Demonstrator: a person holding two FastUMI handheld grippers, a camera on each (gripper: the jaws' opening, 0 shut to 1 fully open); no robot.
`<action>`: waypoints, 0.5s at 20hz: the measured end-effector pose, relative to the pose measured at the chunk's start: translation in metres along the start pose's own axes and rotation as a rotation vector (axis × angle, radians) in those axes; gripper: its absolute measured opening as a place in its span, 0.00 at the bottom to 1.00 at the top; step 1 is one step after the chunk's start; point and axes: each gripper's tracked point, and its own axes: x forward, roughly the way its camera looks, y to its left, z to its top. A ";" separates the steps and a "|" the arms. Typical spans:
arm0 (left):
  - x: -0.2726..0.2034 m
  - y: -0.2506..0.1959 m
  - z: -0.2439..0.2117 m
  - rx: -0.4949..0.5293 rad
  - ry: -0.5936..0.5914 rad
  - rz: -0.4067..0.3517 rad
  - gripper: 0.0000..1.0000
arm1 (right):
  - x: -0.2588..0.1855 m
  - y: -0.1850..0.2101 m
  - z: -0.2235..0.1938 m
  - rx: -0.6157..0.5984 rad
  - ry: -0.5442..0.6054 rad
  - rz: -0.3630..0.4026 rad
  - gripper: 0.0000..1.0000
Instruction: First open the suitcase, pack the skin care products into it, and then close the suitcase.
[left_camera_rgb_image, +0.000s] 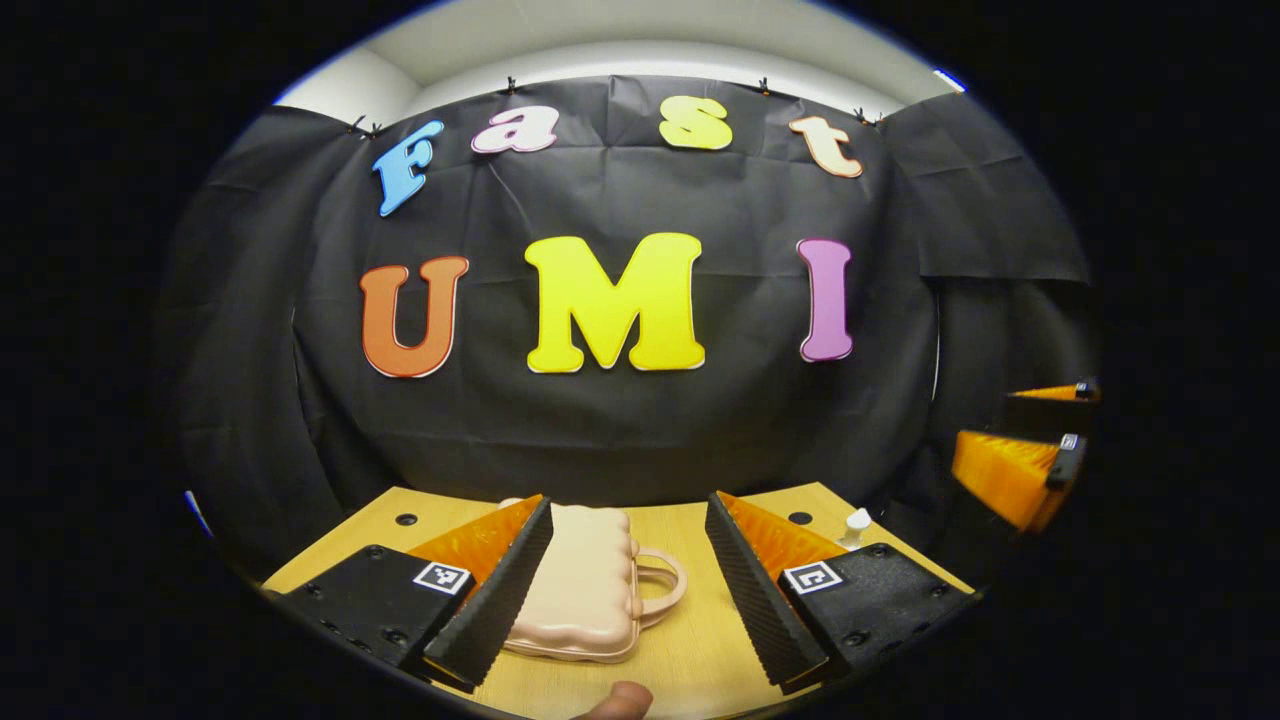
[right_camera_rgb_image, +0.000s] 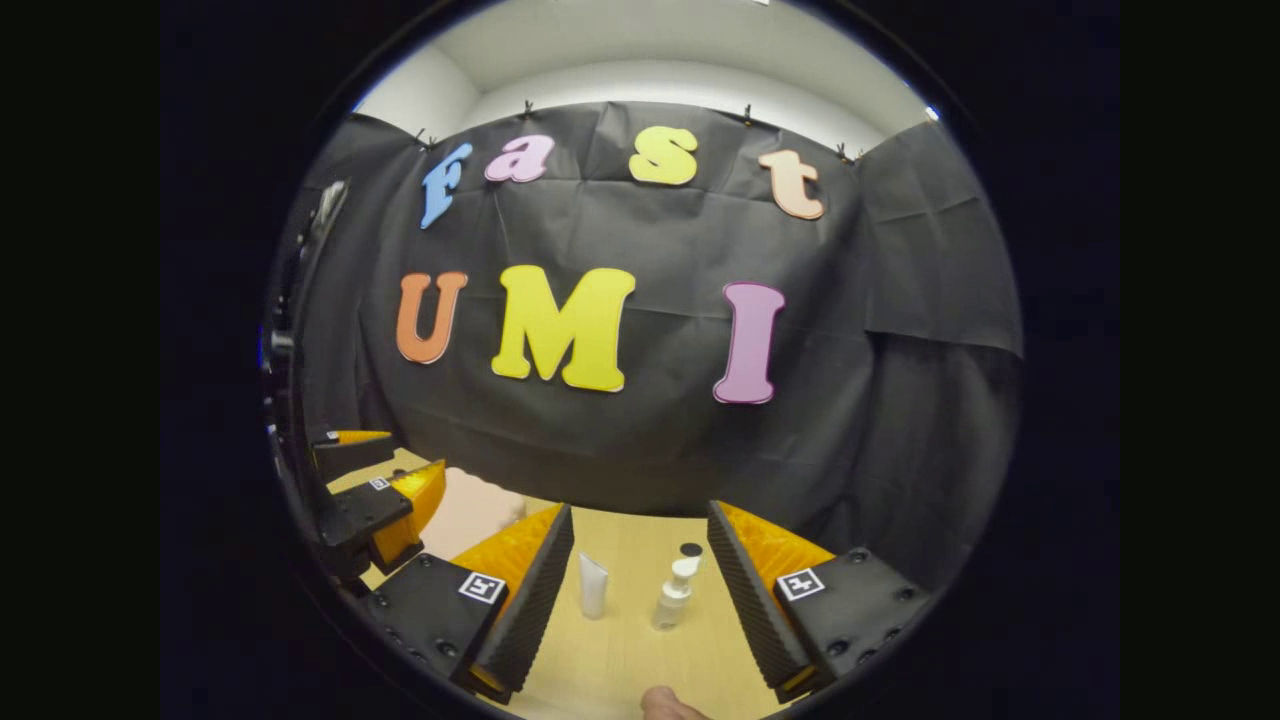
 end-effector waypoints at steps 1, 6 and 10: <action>0.005 0.004 -0.012 0.013 0.024 0.012 0.98 | 0.001 -0.008 -0.002 -0.002 0.003 -0.014 0.80; 0.033 0.002 -0.066 0.092 0.112 0.022 0.98 | 0.000 -0.056 -0.025 -0.008 0.049 -0.089 0.80; 0.048 -0.009 -0.094 0.171 0.161 0.013 1.00 | 0.001 -0.089 -0.047 -0.001 0.092 -0.130 0.80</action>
